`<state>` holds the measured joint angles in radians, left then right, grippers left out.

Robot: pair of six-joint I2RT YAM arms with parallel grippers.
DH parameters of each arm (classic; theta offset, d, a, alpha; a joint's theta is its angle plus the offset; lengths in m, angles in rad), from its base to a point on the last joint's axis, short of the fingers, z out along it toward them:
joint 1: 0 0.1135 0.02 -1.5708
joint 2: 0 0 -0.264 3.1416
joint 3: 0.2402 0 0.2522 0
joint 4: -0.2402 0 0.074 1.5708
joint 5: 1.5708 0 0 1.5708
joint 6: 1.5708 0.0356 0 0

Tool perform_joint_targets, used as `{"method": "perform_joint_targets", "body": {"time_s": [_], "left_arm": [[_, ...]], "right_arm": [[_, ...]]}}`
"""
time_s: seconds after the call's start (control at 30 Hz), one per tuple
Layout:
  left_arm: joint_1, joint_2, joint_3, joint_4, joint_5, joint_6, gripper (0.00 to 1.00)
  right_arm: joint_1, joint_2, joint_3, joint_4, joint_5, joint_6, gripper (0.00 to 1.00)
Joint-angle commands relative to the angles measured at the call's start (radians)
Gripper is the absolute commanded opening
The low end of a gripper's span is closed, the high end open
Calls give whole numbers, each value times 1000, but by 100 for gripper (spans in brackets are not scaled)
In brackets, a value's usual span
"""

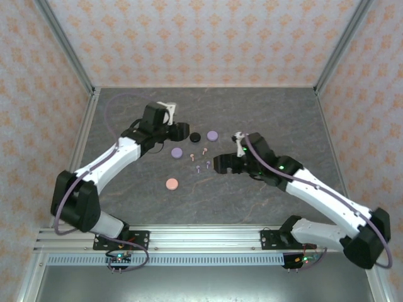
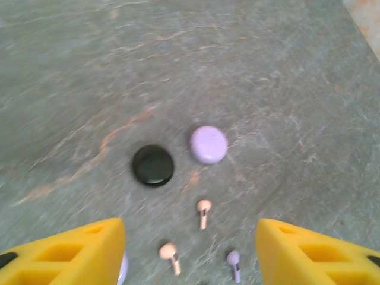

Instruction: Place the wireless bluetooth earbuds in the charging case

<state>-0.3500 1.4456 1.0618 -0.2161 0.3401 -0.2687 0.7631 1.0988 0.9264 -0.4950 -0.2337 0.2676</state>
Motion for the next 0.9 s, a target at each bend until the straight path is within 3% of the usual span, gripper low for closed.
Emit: {"method": "perform_joint_targets", "body": {"time_s": [0.0,0.27,0.57,0.87], "left_arm": [[63,-84,-124,70,-28,-63,65],[232,-261,-390,169,23,-186,76],[360,-392,-542,187,14,-260,91],[440,-429,-583,170,52,-276,95]], "right_arm": [[97,119,92,-61,102,-72,96],[246,494,345,-151,108,-241,94],[350,855,642,-285,98,-475,92],[370,1049,814,-330,77,-572,88]]}}
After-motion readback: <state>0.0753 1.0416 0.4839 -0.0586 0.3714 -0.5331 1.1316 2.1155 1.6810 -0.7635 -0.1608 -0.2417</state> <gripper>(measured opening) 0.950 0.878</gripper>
